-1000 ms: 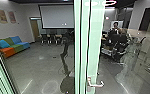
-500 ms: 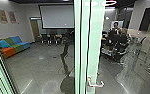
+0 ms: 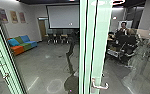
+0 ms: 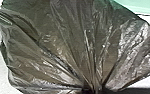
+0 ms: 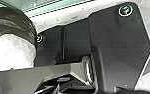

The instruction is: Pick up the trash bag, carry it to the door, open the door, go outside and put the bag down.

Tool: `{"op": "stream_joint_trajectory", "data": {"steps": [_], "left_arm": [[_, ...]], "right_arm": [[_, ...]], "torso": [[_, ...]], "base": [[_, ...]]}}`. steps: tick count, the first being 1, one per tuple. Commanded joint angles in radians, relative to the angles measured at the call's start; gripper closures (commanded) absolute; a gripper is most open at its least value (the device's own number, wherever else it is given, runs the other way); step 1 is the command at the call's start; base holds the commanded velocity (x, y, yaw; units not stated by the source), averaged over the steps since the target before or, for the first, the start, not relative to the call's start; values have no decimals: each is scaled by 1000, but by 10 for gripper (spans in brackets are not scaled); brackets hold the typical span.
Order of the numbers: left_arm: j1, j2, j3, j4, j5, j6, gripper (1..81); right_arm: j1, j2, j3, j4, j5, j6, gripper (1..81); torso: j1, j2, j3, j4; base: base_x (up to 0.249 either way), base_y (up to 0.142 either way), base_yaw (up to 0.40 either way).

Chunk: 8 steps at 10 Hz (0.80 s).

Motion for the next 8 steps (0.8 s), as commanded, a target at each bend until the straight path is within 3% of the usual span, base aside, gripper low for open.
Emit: {"op": "stream_joint_trajectory", "data": {"steps": [1, 5, 8], "left_arm": [[-62, -13, -3, 3, 54, 8, 811], [-62, -12, -5, 5, 55, 8, 811], [-62, -12, -5, 5, 56, 6, 811]], "right_arm": [[39, -3, 10, -10, -44, 1, 10], [42, 3, 10, -10, -44, 1, 10], [43, 1, 10, -8, -44, 1, 10]], "torso": [[0, 0, 0, 0], [0, 0, 0, 0], [0, 0, 0, 0]], "base": [[0, 0, 243], [0, 0, 238], [0, 137, 0]]}}
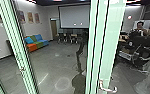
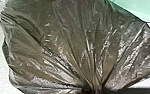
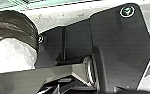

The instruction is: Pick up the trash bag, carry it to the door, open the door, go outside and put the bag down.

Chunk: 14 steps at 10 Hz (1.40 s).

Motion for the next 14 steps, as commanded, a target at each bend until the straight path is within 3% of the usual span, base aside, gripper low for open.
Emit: {"op": "stream_joint_trajectory", "data": {"steps": [1, 4, 9, 13, 14], "left_arm": [[-64, -11, -3, 3, 53, 5, 811], [-69, -13, -3, -7, 55, -1, 811], [-72, -13, 2, 2, 65, -3, 811], [-55, -57, 51, 7, 96, -6, 811], [-55, -83, 85, 6, 95, -26, 811]], "right_arm": [[37, -4, 10, -8, -42, 1, 10], [35, -6, 18, -5, -42, 1, 10], [25, -60, 134, -8, -42, -9, 10], [11, -181, 366, -4, -25, -9, 10], [8, -219, 415, 1, 8, -3, 10]], "torso": [[0, 0, 0, 0], [0, 0, 0, 0], [0, 0, 0, 0], [0, 0, 0, 0], [0, 0, 0, 0]], "base": [[0, 0, 0], [0, 0, 0], [0, 0, 0], [0, 0, 0], [0, 0, 0]]}}
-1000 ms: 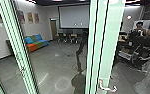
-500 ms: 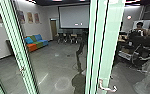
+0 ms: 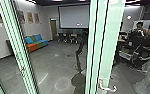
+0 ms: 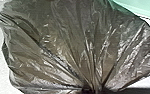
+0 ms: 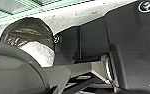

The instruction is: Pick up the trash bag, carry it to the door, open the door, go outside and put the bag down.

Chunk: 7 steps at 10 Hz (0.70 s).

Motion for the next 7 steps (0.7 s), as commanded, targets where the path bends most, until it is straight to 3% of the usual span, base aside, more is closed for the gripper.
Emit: {"op": "stream_joint_trajectory", "data": {"steps": [1, 2, 5, 7], "left_arm": [[-60, -61, 66, 7, 66, -24, 811], [-67, -78, 91, -7, 64, -24, 811], [-67, -135, 209, -7, 59, -24, 811], [-71, -180, 257, -7, 59, -24, 811]], "right_arm": [[9, -111, 168, -3, 46, 6, 10], [2, -155, 239, -5, 86, 6, 10], [-4, -268, 383, 0, 97, 10, 10], [-14, -361, 472, 23, 141, 12, 10]], "torso": [[0, 0, 0, 0], [0, 0, 0, 0], [0, 0, 0, 0], [0, 0, 0, 0]], "base": [[0, 0, 0], [0, 0, 0], [0, 0, 0], [0, 0, 0]]}}
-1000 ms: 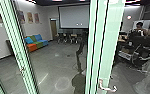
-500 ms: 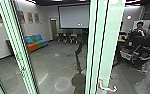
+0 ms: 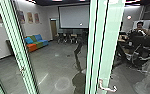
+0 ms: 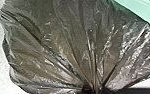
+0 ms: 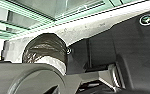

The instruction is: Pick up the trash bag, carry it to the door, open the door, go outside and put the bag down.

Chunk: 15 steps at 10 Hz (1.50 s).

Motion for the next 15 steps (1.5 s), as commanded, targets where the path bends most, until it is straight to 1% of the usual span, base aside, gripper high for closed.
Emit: {"op": "stream_joint_trajectory", "data": {"steps": [1, 3, 4, 5, 6, 9, 11, 13, 15], "left_arm": [[-68, -72, 38, -7, 57, -3, 811], [-68, -70, 51, -17, 59, -1, 811], [-69, -61, 53, -15, 59, -1, 811], [-71, -56, 53, -17, 59, -1, 811], [-72, -52, 53, -17, 59, -1, 811], [-75, -38, 51, -15, 65, 0, 811], [-75, -30, 51, -10, 65, 0, 811], [-75, -24, 50, -7, 65, 0, 811], [-75, -19, 48, -9, 63, 0, 811]], "right_arm": [[7, -155, 165, 39, 15, 5, 10], [7, -247, 272, 48, 15, 4, 10], [7, -311, 360, 42, 23, 2, 10], [8, -368, 437, 41, 65, 1, 10], [18, -413, 503, 41, 81, -1, 10], [76, -579, 726, 41, 83, -7, 10], [127, -671, 824, 41, 83, -9, 10], [197, -749, 905, 60, 80, -7, 10], [304, -836, 968, 117, 66, -9, 10]], "torso": [[0, 0, 0, 0], [0, 0, 0, 0], [0, 0, 0, 0], [0, 0, 0, 0], [0, 0, 0, 0], [0, 0, 0, 0], [0, 0, 0, 0], [0, 0, 0, 0], [0, 0, 0, 0]], "base": [[0, 0, 0], [0, 0, 0], [0, 0, 0], [0, 0, 0], [0, 0, 0], [0, 0, 0], [0, 0, 0], [0, 0, 0], [0, 0, 0]]}}
